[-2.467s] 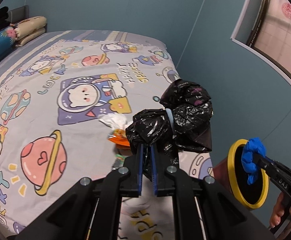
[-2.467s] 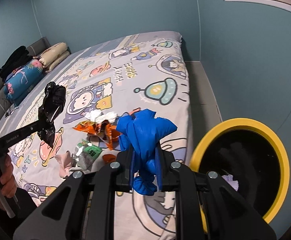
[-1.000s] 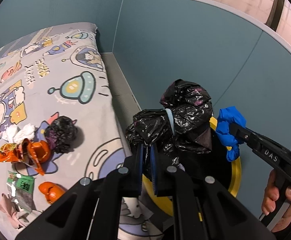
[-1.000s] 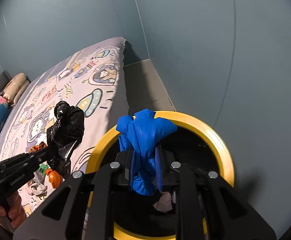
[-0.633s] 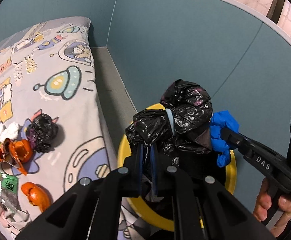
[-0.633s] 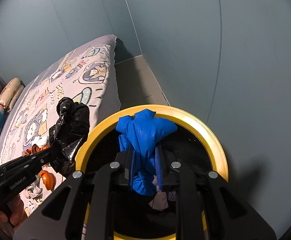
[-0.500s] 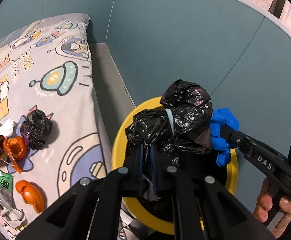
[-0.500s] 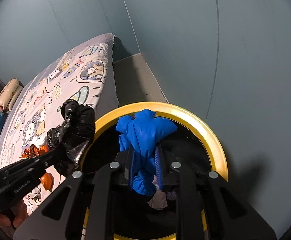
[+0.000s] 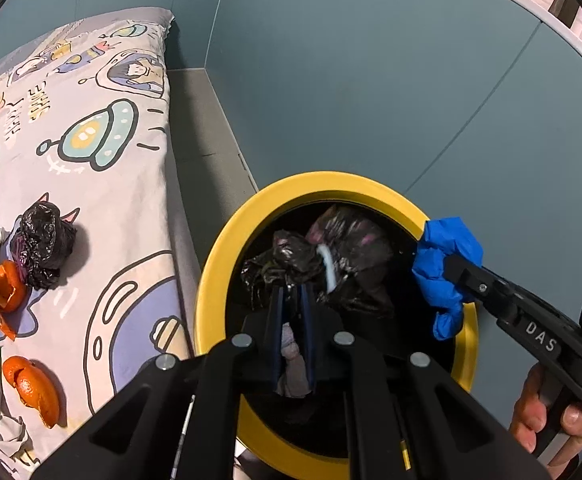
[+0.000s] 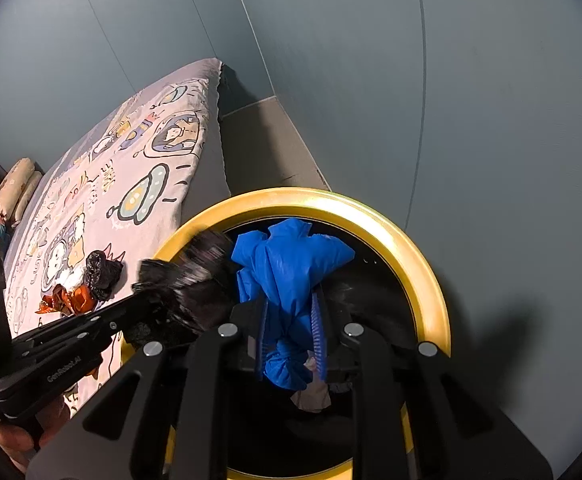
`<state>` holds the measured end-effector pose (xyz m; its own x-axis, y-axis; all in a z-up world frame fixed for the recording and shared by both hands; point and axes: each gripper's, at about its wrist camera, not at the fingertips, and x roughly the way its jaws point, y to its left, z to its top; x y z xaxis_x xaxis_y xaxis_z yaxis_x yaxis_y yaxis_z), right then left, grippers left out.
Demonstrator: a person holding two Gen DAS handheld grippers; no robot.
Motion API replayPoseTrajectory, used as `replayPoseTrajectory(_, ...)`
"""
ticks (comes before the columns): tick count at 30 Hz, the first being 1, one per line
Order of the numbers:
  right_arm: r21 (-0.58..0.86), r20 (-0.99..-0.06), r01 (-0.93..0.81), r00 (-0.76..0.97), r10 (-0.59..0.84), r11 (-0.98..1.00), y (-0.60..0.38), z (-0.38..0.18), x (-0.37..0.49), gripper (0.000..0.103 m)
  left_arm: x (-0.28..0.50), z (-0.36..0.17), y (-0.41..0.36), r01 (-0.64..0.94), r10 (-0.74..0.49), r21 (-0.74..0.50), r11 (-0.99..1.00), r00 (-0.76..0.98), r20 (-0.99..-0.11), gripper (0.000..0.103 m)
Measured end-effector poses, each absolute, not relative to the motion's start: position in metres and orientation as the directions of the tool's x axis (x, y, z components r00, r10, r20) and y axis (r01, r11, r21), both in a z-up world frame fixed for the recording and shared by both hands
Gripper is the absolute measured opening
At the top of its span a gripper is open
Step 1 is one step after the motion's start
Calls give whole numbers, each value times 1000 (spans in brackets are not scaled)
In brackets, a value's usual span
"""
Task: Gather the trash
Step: 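Open the left tool over the bin while the right tool releases the blue glove, then move both tools back over the trash on the bed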
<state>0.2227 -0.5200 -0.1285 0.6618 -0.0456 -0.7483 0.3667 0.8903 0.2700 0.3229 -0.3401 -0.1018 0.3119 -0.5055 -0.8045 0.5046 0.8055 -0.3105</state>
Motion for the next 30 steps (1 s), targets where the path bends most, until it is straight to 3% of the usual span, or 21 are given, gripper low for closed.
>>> replayPoseTrajectory(3, 273, -748, 367, 662, -44, 889, -521, -129, 223, 22, 323, -101, -339, 503, -509, -315, 804, 309, -804, 13)
replayPoseTrajectory(8, 287, -752, 383, 658, -41, 878, -524, -132, 221, 35, 323, -100, -334, 493, -513, -324, 807, 315, -799, 44)
replayPoseTrajectory(9, 290, -752, 385, 658, -41, 876, -525, -132, 221, 37, 323, -99, -332, 490, -517, -330, 807, 316, -795, 45)
replayPoseTrajectory(22, 284, -750, 372, 661, -38, 884, -512, -120, 219, 37, 323, -78, -298, 464, -492, -300, 834, 377, -785, 46)
replayPoseTrajectory(30, 280, -729, 314, 684, -12, 907, -484, -102, 226, 44, 329, -61, -250, 414, -465, -287, 864, 434, -772, 50)
